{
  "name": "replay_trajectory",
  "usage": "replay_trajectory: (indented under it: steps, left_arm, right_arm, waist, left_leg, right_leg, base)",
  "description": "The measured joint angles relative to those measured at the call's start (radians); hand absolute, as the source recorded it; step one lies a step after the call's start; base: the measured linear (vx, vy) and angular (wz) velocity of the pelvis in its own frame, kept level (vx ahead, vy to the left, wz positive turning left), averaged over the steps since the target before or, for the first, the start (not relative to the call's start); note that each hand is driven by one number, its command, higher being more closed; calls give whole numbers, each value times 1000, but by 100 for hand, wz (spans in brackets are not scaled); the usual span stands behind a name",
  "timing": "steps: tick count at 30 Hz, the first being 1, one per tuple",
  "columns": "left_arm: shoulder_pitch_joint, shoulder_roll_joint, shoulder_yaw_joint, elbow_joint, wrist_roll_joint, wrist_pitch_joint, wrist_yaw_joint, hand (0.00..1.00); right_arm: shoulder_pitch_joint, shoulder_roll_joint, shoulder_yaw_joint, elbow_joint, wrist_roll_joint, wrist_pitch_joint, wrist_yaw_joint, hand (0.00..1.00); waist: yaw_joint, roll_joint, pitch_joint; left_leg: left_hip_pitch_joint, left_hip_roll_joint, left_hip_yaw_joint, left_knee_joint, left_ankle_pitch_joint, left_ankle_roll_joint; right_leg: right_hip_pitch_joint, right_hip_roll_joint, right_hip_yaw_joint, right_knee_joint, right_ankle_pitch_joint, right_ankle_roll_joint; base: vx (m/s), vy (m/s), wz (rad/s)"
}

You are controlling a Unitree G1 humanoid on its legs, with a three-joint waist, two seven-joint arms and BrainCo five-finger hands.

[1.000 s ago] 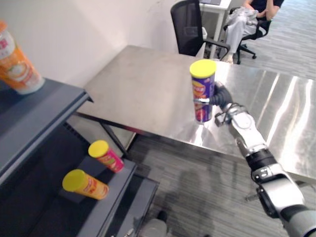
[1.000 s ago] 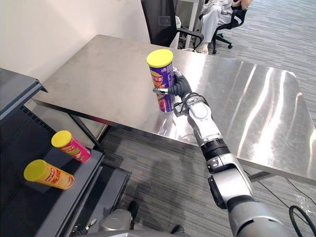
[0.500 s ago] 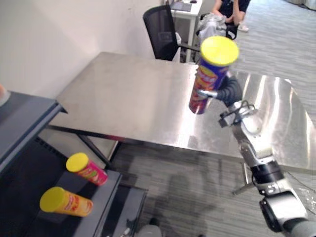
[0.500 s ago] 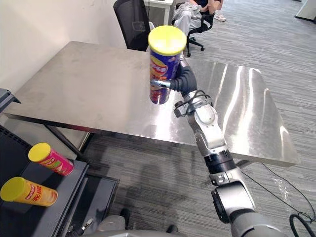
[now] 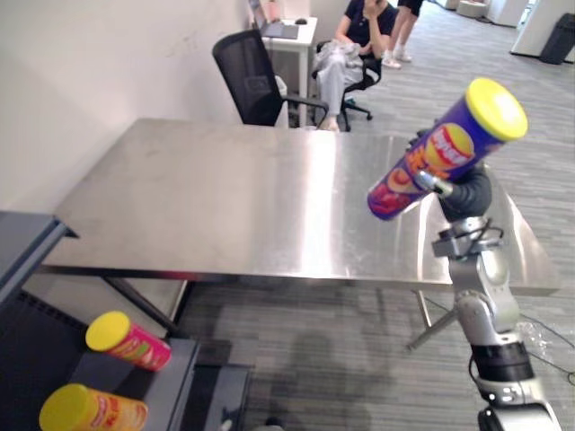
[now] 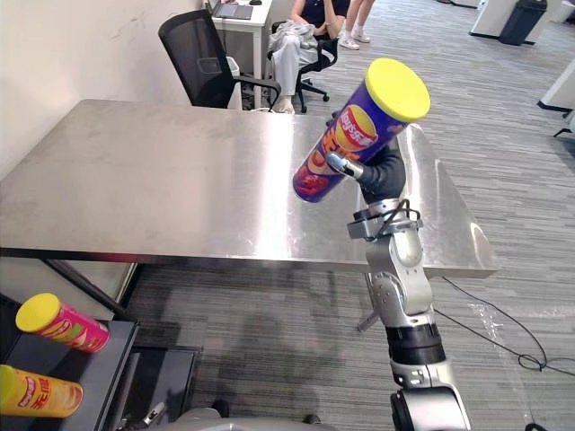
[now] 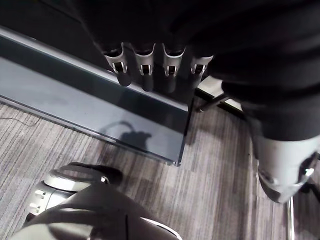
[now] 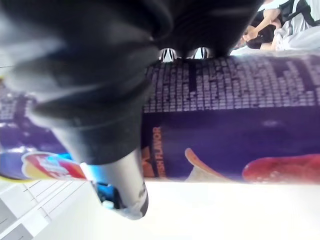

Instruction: Put the gum and the chips on the shelf.

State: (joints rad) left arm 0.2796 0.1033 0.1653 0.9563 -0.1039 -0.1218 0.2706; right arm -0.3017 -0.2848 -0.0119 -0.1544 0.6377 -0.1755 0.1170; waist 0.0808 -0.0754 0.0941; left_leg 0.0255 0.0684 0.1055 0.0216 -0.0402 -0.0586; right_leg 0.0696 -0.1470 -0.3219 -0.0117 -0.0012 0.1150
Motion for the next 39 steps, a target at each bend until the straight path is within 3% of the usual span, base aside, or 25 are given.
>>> replay_trajectory:
  steps: [7,11,15,21,22,23,24,25,27,28,31,32,33,34,35,36,37,38,39]
  left_arm:
    - [1,-1,-1,1,-2,0,5,0]
    - [-1,-1,-2,11,-3,0,6,0]
    - [0,-5,-1,22,-12,0,9,0]
    - [-3,-28,72,20,-67,-16,8,0]
    - [-1,-30,87,20,-83,-20,9,0]
    - [3,-34,119,20,-103,-24,10,0]
    - [4,-34,138,21,-121,-24,12,0]
    - [12,-33,180,22,-143,-27,27,0]
    - [17,-36,187,23,-161,-32,32,0]
    - [17,-40,185,33,-158,-32,33,0]
    - [18,-67,183,40,-149,-33,45,0]
    - [19,-77,183,40,-147,-33,50,0]
    - [16,-77,181,38,-139,-33,51,0]
    - [20,-77,170,29,-126,-38,52,0]
    - [23,-60,155,19,-110,-44,53,0]
    - [23,-45,167,20,-108,-44,55,0]
    - [22,-44,180,20,-108,-48,55,0]
    - [27,-49,207,33,-109,-51,57,0]
    - [36,-59,214,50,-109,-50,56,0]
  right_arm:
    - [142,0,-70,-36,-2,-7,11,100]
    - [199,2,-81,-43,-11,-35,25,100]
    - [210,14,-62,-49,-12,-60,42,100]
    - [123,25,29,-64,-51,-77,44,100]
    - [117,35,34,-65,-51,-79,47,100]
    - [113,52,45,-64,-51,-87,54,100]
    - [112,63,49,-61,-51,-88,61,100]
    - [113,70,50,-53,-49,-89,83,100]
    - [113,62,37,-52,-48,-98,92,100]
    - [119,61,7,-44,-48,-114,94,100]
    - [136,41,-43,-46,-48,-130,91,100]
    - [144,17,-73,-48,-48,-131,87,100]
    - [148,-4,-108,-52,-48,-130,83,100]
    - [146,-13,-121,-54,-47,-129,79,100]
    - [146,-29,-131,-55,-48,-125,77,100]
    - [144,-37,-138,-55,-47,-117,74,100]
    - [134,-44,-141,-55,-48,-115,72,100]
    - [118,-50,-140,-46,-48,-108,65,100]
    - [121,-52,-146,-46,-47,-103,55,100]
  waist:
    - [-4,3,-11]
    - [-30,18,2]
    - [-35,38,47]
    - [20,59,120]
    - [30,68,129]
    - [41,76,136]
    - [42,76,139]
    - [41,70,143]
    - [30,68,141]
    - [22,58,141]
    - [1,59,135]
    - [-1,71,124]
    - [-13,79,118]
    - [-18,72,115]
    - [-23,57,99]
    - [-35,38,73]
    - [-38,41,68]
    - [-20,53,68]
    - [-20,61,63]
  left_leg:
    - [-14,10,17,39,-26,-2]
    - [-106,36,-11,248,-127,-4]
    - [-149,52,-57,336,-159,-11]
    - [-201,82,-112,350,-132,-18]
    - [-203,88,-116,350,-129,-13]
    - [-214,106,-110,349,-129,22]
    - [-217,123,-83,348,-133,71]
    - [-213,207,67,347,-129,183]
    - [-222,271,170,410,-127,184]
    - [-226,320,281,521,-133,176]
    - [-191,335,395,649,-130,176]
    - [-174,346,432,681,-88,190]
    - [-180,325,474,651,-35,184]
    - [-192,304,495,638,-20,206]
    - [-196,238,491,533,11,212]
    - [-169,137,462,339,55,190]
    - [-161,134,491,326,32,192]
    - [-138,201,576,454,-24,178]
    - [-107,223,609,460,-14,156]
  right_leg:
    - [-18,2,15,27,-9,-10]
    - [-66,-1,9,176,-88,-16]
    - [-83,-5,-20,278,-151,-31]
    - [-133,17,-64,367,-202,-73]
    - [-132,25,-70,366,-206,-75]
    - [-129,39,-80,357,-210,-81]
    - [-123,43,-88,345,-211,-83]
    - [-86,52,-149,302,-198,-112]
    - [-69,43,-210,295,-195,-135]
    - [-45,17,-285,295,-198,-138]
    - [-9,-38,-415,294,-198,-137]
    - [0,-62,-474,299,-199,-132]
    - [3,-83,-535,328,-207,-107]
    - [-1,-97,-543,326,-212,-104]
    - [-7,-104,-546,276,-212,-94]
    - [-11,-101,-555,181,-164,-106]
    - [-2,-99,-592,153,-137,-90]
    - [5,-103,-624,176,-132,-81]
    - [5,-122,-652,217,-139,-83]
  base:
    - [13,5,-7]
    - [-50,18,10]
    - [-94,-22,25]
    - [-111,-114,24]
    - [-96,-164,21]
    - [-52,-132,24]
    - [-22,-228,61]
    - [11,-194,72]
    - [49,-165,98]
    - [83,-111,116]
    - [81,-33,137]
    - [47,69,167]
    - [33,72,179]
    - [-15,62,194]
    - [-80,42,188]
    - [-101,63,182]
    - [-95,46,132]
    - [-46,93,91]
    - [-29,96,80]
